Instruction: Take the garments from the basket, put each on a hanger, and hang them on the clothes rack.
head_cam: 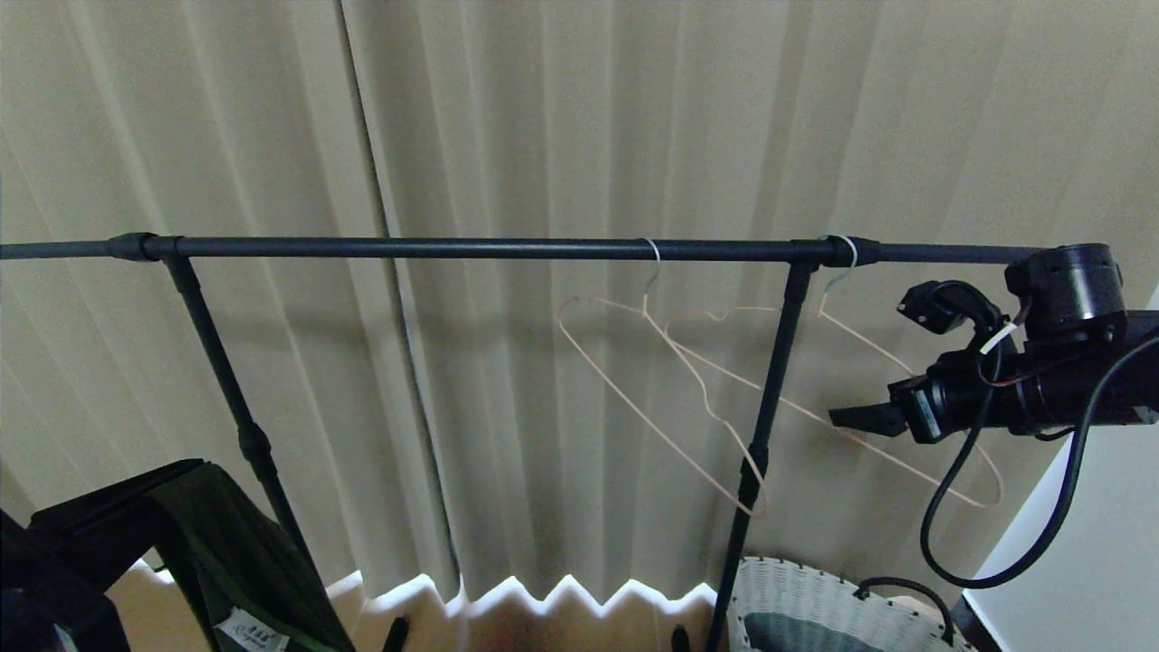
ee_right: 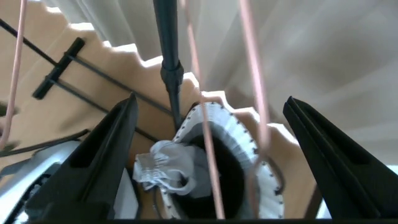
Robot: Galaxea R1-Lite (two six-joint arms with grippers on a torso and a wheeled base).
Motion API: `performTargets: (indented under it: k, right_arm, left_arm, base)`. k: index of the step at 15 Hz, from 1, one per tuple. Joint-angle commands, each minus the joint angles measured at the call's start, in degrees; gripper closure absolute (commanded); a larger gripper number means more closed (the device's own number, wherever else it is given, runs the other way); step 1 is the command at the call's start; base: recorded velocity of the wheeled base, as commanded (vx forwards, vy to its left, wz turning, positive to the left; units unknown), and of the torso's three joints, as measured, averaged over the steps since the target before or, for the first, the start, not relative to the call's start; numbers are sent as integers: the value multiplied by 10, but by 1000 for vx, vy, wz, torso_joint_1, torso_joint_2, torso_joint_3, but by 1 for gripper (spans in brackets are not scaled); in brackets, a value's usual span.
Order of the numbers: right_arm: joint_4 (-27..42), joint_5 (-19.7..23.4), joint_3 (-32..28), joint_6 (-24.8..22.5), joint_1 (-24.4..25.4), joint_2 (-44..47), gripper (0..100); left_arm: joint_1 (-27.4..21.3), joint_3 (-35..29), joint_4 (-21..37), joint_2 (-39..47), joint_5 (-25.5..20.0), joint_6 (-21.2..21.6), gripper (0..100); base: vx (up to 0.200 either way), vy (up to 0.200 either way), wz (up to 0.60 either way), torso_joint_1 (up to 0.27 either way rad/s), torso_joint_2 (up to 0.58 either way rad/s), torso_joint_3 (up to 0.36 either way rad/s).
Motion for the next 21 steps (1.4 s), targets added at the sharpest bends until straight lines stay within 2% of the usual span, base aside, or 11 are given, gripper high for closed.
performTargets:
  k: [1, 5, 6, 18, 21]
  right_arm:
    - [0, 1, 1, 11, 2, 3, 0]
    - [0, 0, 3, 15, 0, -3, 0]
    - [0, 0, 5, 15, 0, -7, 100]
    - [-5, -3, 23, 18, 0, -60, 100]
    - [-8, -3, 42, 30, 1, -112, 100]
  left_arm:
    - [0, -1, 0, 0, 0, 0, 100]
    - [0, -1, 0, 1, 0, 1, 100]
    - [0, -3, 0, 0, 0, 1, 100]
    - [2, -6, 0, 0, 2, 2, 100]
    - [6, -14, -1, -1, 3, 31, 100]
  base:
    - [0, 0, 0, 0, 0, 0]
    - [0, 0, 0, 0, 0, 0]
    - [0, 0, 0, 0, 0, 0]
    - [0, 0, 0, 0, 0, 0]
    - [0, 0, 0, 0, 0, 0]
